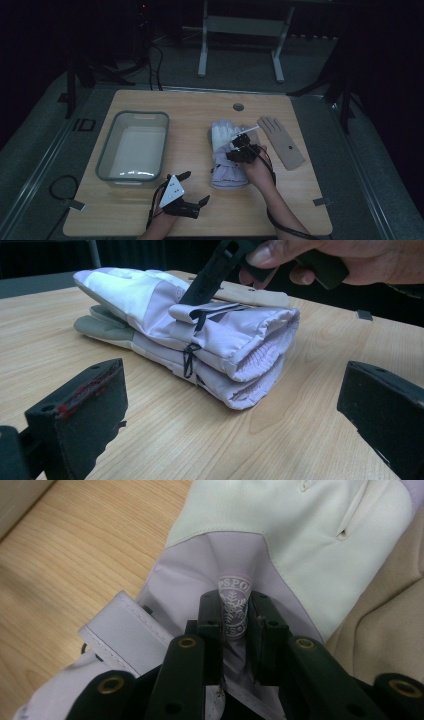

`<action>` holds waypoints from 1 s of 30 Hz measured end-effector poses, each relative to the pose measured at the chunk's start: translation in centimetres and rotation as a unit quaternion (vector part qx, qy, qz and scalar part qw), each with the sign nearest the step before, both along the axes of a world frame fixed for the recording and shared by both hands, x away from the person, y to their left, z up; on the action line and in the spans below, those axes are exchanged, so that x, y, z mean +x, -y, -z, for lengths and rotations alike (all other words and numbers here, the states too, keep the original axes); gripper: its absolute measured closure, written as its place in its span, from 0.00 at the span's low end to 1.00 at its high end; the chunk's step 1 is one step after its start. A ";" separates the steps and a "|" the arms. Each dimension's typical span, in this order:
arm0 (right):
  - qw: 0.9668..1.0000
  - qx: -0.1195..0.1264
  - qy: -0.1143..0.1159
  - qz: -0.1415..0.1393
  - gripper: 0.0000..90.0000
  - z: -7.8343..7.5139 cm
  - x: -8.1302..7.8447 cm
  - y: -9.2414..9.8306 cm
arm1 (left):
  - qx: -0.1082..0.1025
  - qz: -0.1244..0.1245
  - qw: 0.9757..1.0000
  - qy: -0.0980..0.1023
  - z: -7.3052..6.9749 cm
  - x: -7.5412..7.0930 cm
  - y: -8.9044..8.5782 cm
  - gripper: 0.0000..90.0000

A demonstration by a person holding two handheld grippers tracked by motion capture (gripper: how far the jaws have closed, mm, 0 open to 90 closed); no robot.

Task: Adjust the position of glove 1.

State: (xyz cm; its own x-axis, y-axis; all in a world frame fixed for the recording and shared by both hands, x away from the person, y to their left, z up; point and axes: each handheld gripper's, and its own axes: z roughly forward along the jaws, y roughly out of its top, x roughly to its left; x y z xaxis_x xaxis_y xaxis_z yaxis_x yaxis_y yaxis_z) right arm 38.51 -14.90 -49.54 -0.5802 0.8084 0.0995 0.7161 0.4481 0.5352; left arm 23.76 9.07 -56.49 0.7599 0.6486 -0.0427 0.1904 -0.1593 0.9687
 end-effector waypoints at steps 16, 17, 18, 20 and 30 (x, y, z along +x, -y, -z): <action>0.998 0.038 0.037 -0.031 0.45 -1.3 -0.9 1.5 | 0.008 -0.001 1.000 0.009 0.0 -0.2 0.2 0.00; 0.998 0.044 0.041 -0.035 0.43 -1.5 -1.0 1.7 | 0.009 -0.002 1.000 0.009 0.0 -0.2 0.2 0.00; 0.997 0.051 0.042 -0.036 0.38 -1.7 -1.2 2.0 | 0.009 -0.005 1.000 0.009 0.0 -0.2 0.2 0.00; 0.996 0.062 0.051 -0.041 0.28 -2.0 -1.5 2.8 | 0.009 -0.015 1.000 0.005 0.0 -0.2 0.2 0.00; 0.984 0.101 0.110 -0.100 0.16 -1.8 -2.8 5.8 | 0.016 -0.013 1.000 -0.007 -0.3 0.4 0.3 0.00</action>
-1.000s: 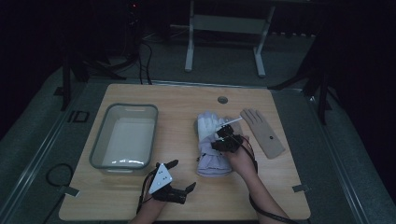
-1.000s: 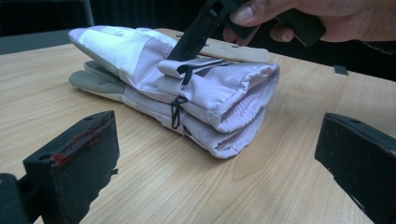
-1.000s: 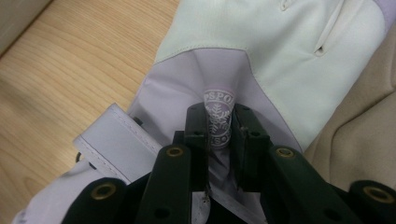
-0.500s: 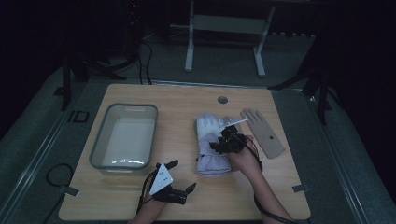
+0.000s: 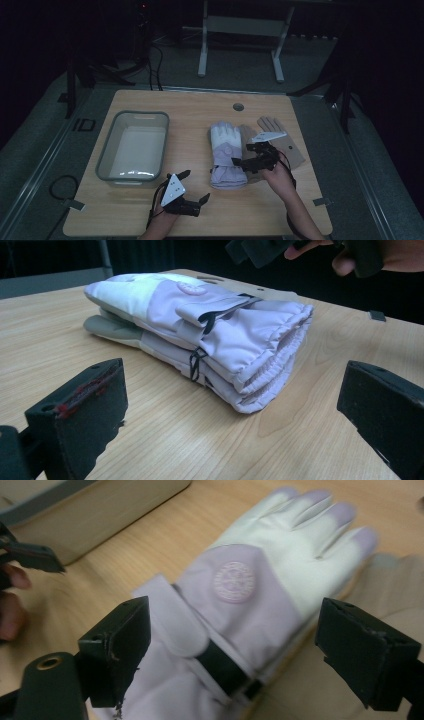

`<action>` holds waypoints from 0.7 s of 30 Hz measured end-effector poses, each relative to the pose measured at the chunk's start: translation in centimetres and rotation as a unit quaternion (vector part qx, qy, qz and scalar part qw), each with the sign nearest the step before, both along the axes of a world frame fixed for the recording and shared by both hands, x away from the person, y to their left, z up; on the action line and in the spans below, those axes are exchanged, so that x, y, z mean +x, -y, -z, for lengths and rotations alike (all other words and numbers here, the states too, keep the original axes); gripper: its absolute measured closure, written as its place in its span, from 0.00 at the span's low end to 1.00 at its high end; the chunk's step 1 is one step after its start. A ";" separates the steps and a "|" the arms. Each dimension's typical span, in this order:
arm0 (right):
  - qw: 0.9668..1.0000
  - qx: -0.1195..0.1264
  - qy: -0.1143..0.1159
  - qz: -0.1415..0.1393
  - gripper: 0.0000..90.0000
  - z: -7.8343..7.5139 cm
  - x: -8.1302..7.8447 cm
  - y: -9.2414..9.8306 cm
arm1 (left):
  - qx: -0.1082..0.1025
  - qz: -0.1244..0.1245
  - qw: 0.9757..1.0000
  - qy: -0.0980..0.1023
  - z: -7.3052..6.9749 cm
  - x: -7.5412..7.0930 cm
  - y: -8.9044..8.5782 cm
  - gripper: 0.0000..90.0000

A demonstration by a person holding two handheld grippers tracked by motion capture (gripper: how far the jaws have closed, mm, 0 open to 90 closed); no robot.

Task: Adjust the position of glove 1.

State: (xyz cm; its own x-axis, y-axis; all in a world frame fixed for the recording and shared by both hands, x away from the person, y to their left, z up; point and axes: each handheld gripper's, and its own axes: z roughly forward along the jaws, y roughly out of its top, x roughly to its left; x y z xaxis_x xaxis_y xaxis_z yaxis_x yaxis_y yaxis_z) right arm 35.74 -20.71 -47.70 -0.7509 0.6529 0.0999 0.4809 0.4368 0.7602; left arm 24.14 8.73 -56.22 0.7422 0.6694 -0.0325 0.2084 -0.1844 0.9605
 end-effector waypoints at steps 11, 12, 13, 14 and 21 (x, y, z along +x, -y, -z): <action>0.999 0.030 0.003 0.028 0.13 1.2 -1.0 3.6 | -0.004 -0.002 0.999 -0.050 -1.4 0.6 0.3 0.01; 0.999 0.037 -0.003 0.031 0.13 1.3 -0.9 3.8 | 0.001 -0.008 0.999 -0.051 -1.7 0.6 0.4 0.06; 0.999 0.035 -0.007 0.030 0.13 1.4 -1.0 4.0 | 0.018 -0.024 0.998 -0.048 -1.9 0.6 0.7 0.07; 0.999 0.036 -0.010 0.032 0.12 1.5 -1.0 4.0 | 0.034 -0.038 0.998 -0.041 -2.1 0.6 1.1 0.07; 0.998 0.036 -0.005 0.056 0.53 1.2 -0.3 3.7 | 0.020 -0.009 0.998 -0.064 -4.1 2.3 1.8 0.16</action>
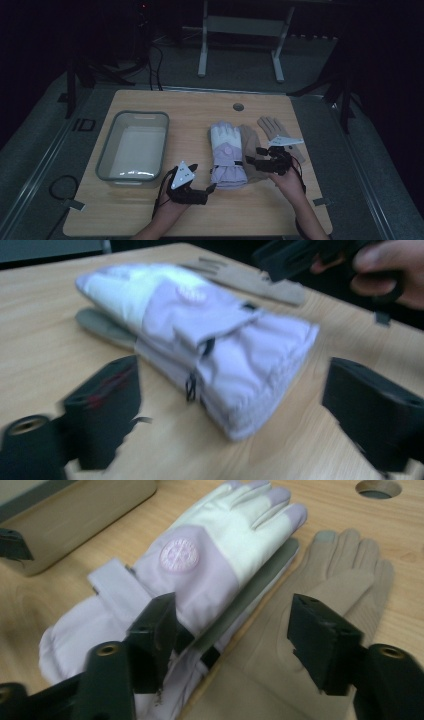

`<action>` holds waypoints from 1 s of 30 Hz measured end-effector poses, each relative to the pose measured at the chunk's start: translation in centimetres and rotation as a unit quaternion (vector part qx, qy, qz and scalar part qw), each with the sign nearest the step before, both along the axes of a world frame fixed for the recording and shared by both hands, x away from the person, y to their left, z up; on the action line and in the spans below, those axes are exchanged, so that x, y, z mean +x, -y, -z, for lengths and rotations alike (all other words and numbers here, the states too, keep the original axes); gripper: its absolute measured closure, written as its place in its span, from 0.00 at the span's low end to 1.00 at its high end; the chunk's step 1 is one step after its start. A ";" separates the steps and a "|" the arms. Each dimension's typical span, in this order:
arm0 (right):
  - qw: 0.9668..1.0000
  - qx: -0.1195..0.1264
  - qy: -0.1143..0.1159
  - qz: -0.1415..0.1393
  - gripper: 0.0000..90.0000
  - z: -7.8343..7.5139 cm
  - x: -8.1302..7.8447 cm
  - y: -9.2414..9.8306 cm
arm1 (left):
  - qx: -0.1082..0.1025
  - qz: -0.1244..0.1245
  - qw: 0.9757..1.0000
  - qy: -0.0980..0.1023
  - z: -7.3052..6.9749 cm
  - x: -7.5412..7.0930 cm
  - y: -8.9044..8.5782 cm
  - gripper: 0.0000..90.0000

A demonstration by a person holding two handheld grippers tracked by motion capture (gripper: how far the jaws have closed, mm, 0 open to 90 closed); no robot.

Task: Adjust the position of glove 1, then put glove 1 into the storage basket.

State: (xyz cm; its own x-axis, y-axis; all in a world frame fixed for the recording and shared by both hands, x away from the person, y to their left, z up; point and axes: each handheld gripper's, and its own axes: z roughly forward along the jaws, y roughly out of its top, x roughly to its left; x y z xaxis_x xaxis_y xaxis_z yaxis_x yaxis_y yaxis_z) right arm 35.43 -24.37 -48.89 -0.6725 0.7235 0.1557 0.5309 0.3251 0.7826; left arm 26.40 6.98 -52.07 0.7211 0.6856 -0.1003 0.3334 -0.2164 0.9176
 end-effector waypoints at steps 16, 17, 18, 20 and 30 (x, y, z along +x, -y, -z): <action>0.996 0.010 -0.080 0.033 0.56 3.3 3.0 -2.9 | 0.067 -0.052 0.991 -0.101 -0.2 5.0 4.0 0.24; 0.996 0.003 -0.081 0.032 0.57 3.6 2.7 -3.3 | 0.072 -0.052 0.990 -0.110 0.1 4.9 3.9 0.24; 0.996 -0.007 -0.080 0.033 0.57 3.8 2.5 -3.7 | 0.074 -0.055 0.989 -0.118 0.3 4.8 3.7 0.24; 0.996 -0.006 -0.084 0.027 0.55 4.1 2.1 -4.3 | 0.072 -0.060 0.986 -0.137 1.0 4.4 3.1 0.25; 0.988 0.003 -0.149 0.026 0.45 5.3 2.4 -5.1 | 0.076 -0.052 0.982 -0.167 2.0 4.1 1.5 0.31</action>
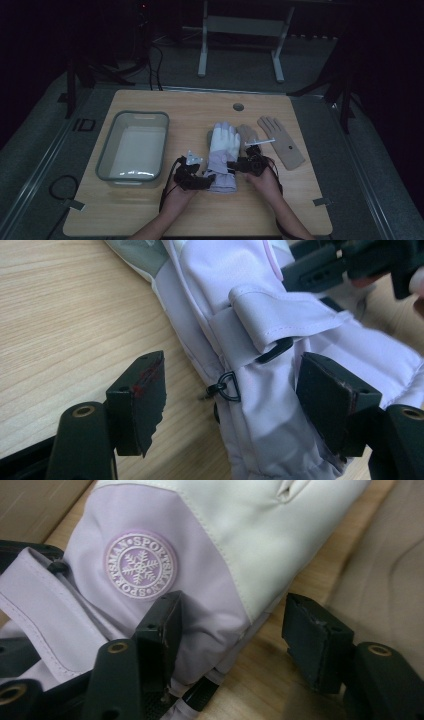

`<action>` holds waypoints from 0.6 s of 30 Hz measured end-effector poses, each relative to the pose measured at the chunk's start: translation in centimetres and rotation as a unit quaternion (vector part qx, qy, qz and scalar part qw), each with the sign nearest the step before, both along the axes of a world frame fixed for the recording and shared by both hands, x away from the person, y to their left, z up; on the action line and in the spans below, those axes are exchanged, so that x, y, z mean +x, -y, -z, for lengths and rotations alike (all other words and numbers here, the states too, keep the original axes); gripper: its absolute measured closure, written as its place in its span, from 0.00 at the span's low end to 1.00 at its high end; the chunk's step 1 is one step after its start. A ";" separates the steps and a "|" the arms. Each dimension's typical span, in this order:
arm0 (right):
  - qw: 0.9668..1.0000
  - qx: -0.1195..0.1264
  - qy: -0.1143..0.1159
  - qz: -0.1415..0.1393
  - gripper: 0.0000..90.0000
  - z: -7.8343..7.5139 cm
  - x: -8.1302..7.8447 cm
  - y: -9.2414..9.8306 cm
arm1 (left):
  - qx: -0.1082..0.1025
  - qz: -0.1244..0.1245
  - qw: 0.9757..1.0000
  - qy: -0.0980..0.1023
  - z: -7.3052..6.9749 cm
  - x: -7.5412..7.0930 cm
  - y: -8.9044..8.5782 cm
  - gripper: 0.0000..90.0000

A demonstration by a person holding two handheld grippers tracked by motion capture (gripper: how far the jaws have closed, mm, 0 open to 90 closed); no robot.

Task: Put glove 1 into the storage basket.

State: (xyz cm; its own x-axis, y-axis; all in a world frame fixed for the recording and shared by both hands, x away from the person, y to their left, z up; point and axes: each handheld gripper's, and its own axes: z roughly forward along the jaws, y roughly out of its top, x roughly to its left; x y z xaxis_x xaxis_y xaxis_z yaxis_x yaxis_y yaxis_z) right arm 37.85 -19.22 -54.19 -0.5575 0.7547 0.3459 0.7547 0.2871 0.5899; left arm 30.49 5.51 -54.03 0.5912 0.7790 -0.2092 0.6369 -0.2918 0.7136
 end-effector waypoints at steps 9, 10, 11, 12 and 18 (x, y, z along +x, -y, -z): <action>0.997 0.061 -0.042 -0.031 0.67 1.1 0.6 0.5 | -0.015 0.022 0.999 -0.036 1.2 0.9 -0.4 0.31; 0.997 0.059 -0.043 -0.033 0.72 1.1 0.6 0.4 | -0.014 0.024 0.999 -0.038 1.3 1.0 -0.4 0.31; 0.998 0.050 -0.035 -0.035 0.77 0.9 0.4 0.2 | -0.015 0.026 0.999 -0.040 1.3 1.1 -0.4 0.31; 0.999 0.029 -0.015 -0.041 0.80 0.5 0.0 -0.1 | -0.014 0.027 0.999 -0.043 1.4 1.2 -0.3 0.31; 0.990 -0.098 0.088 -0.050 0.89 -0.9 -2.1 -2.9 | -0.008 0.047 0.997 -0.064 1.3 1.8 -0.3 0.32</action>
State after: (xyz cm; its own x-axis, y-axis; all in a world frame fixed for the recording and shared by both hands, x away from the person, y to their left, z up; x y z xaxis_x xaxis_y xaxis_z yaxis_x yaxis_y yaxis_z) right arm 35.74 -16.28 -53.31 -0.6715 0.7357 0.0890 0.6070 0.4771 0.6356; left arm 32.28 5.82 -55.34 0.6287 0.7177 -0.2995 0.6939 -0.3439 0.6326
